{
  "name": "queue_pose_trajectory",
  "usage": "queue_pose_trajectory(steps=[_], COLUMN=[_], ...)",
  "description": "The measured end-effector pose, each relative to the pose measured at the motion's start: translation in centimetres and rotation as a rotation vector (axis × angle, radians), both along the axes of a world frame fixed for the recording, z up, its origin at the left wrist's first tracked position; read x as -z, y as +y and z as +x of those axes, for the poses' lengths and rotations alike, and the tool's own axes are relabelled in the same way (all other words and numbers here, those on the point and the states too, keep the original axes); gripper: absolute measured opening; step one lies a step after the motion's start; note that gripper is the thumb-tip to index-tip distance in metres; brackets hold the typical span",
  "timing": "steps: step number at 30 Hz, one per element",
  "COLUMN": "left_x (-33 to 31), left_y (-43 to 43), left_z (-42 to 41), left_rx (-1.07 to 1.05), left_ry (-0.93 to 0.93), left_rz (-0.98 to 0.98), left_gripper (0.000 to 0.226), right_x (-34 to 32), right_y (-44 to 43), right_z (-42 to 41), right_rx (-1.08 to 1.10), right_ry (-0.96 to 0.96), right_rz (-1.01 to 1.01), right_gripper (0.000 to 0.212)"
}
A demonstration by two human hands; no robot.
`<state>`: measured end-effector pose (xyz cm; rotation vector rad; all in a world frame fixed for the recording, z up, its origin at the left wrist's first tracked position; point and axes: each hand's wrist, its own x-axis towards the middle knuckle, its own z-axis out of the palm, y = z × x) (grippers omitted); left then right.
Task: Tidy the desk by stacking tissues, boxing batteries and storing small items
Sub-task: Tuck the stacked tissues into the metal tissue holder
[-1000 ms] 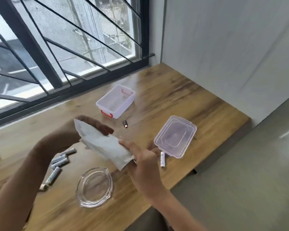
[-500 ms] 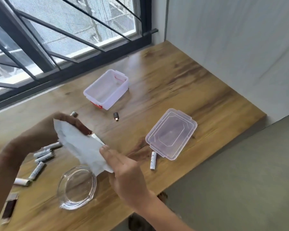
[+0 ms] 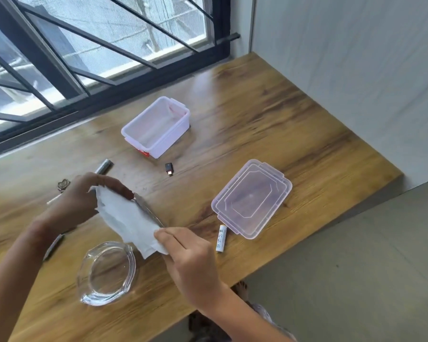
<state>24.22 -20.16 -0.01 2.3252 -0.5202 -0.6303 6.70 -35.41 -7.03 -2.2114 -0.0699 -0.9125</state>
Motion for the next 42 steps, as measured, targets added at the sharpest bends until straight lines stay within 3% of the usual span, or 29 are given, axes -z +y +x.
queue_pose_trajectory(steps=[2, 5, 10, 18, 20, 24, 27, 31, 35, 42], left_x=[-0.4, 0.0, 0.9, 1.3, 1.5, 2.1, 2.5, 3.6, 4.6, 5.9], left_y=[-0.6, -0.3, 0.2, 0.1, 0.1, 0.3, 0.1, 0.0, -0.9, -2.7], left_z=[-0.9, -1.4, -2.4, -3.5, -3.5, -3.9, -4.6, -6.7, -10.0, -13.3], left_rx=[0.044, 0.083, -0.108, -0.135, -0.138, -0.188, -0.296, -0.493, -0.659, -0.641], left_ry=[-0.049, -0.127, -0.152, -0.197, -0.191, -0.18, -0.169, -0.095, 0.086, 0.279], left_rz=[-0.048, 0.0, -0.134, -0.127, -0.139, -0.193, -0.282, -0.461, -0.655, -0.78], left_gripper=[0.031, 0.055, 0.063, 0.081, 0.084, 0.084, 0.069, 0.054, 0.059, 0.06], right_x=[0.3, 0.5, 0.0, 0.0, 0.2, 0.0, -0.1, 0.5, 0.8, 1.3], right_y=[-0.1, 0.1, 0.2, 0.3, 0.2, 0.4, 0.5, 0.7, 1.2, 1.7], right_z=[-0.1, 0.2, 0.6, 0.2, 0.1, -0.1, -0.4, -1.2, -1.6, -1.5], right_rx=[-0.01, -0.005, 0.021, 0.019, 0.012, 0.021, 0.068, 0.06, -0.016, 0.003], right_ry=[0.04, 0.086, 0.133, 0.167, 0.189, 0.211, 0.247, 0.339, 0.452, 0.561], right_rz=[-0.001, -0.029, -0.039, -0.086, -0.088, -0.046, 0.045, 0.198, 0.302, 0.382], right_gripper=[0.018, 0.018, 0.02, 0.014, 0.026, 0.038, 0.044, 0.066, 0.082, 0.079])
